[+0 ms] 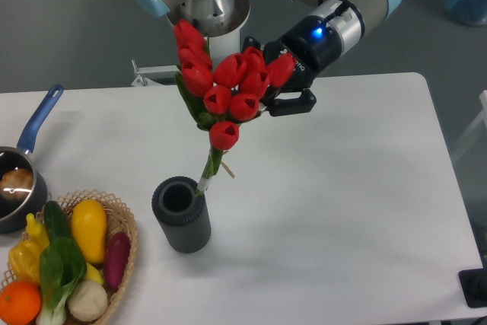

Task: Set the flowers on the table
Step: 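Lift the red tulip bouquet up out of the dark grey vase, then tilt the held tulips sideways, stems swinging away from the vase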

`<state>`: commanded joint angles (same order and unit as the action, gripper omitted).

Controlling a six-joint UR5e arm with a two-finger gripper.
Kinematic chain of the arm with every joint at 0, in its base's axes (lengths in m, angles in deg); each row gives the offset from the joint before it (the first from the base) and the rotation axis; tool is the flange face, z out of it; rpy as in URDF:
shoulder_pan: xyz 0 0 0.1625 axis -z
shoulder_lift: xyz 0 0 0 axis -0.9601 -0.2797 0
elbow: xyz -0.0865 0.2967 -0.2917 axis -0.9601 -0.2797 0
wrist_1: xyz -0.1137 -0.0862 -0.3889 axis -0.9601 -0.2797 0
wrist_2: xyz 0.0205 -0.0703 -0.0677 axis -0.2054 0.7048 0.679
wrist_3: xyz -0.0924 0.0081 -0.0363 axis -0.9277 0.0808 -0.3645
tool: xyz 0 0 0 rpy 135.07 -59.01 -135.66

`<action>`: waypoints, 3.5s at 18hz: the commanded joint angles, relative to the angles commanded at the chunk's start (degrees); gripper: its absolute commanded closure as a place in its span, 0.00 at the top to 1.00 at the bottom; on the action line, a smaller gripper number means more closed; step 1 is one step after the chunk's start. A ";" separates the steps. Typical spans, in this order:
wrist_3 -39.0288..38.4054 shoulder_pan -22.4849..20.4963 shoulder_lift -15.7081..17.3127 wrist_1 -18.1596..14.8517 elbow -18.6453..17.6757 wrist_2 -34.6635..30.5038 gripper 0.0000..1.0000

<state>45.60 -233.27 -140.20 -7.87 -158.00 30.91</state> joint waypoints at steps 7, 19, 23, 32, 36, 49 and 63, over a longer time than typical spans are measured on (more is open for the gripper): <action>0.00 -1.06 0.00 -0.09 0.09 -0.35 0.24; 0.00 -1.58 0.18 -0.09 0.70 -0.88 0.24; 0.00 -1.85 0.61 -0.09 1.23 -5.34 0.24; -0.79 -3.16 2.81 -0.26 0.53 -9.22 0.24; -0.44 -3.08 2.99 -0.26 0.97 -13.61 0.24; -0.79 -3.08 5.71 -1.49 0.18 -35.31 0.24; 0.00 3.16 6.42 -7.55 1.84 -58.08 0.24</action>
<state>45.60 -230.12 -133.78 -15.42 -156.16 -27.17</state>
